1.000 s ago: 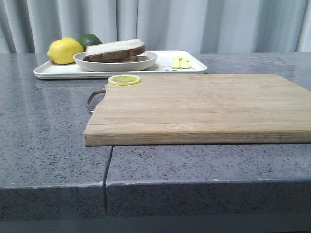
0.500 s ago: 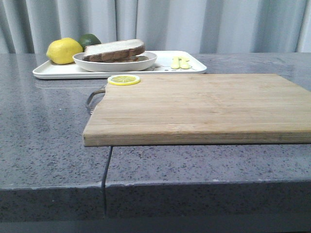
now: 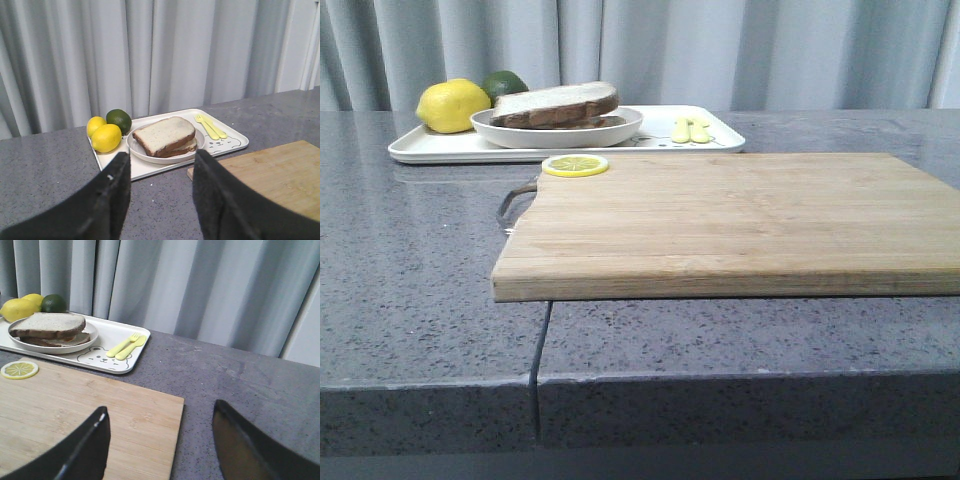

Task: Place bread and move sandwich to tray

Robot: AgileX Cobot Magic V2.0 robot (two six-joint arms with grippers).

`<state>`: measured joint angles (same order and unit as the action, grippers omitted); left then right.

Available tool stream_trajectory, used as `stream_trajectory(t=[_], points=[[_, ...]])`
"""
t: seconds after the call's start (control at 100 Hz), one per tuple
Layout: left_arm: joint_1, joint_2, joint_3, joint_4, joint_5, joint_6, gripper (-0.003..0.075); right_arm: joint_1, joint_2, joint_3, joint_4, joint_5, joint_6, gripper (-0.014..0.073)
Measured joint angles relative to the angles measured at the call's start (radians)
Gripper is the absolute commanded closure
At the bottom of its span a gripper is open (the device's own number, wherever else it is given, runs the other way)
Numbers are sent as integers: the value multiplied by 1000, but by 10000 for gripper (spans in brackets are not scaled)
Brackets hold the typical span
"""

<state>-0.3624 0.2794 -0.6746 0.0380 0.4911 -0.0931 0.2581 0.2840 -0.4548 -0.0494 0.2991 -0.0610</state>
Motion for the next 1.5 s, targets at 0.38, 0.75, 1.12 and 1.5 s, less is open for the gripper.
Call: stream_trajectory(t=[0.38, 0.75, 1.12, 1.5], points=[[0, -269, 331, -28, -65, 0, 446, 0, -137, 129, 0, -30, 0, 137], [0, -275, 404, -30, -72, 0, 704, 0, -152, 143, 2, -2, 0, 465], [0, -275, 404, -38, -81, 0, 739, 0, -152, 143, 3, 0, 0, 660], [0, -275, 408, -45, -81, 0, 739, 0, -152, 143, 5, 0, 0, 660]])
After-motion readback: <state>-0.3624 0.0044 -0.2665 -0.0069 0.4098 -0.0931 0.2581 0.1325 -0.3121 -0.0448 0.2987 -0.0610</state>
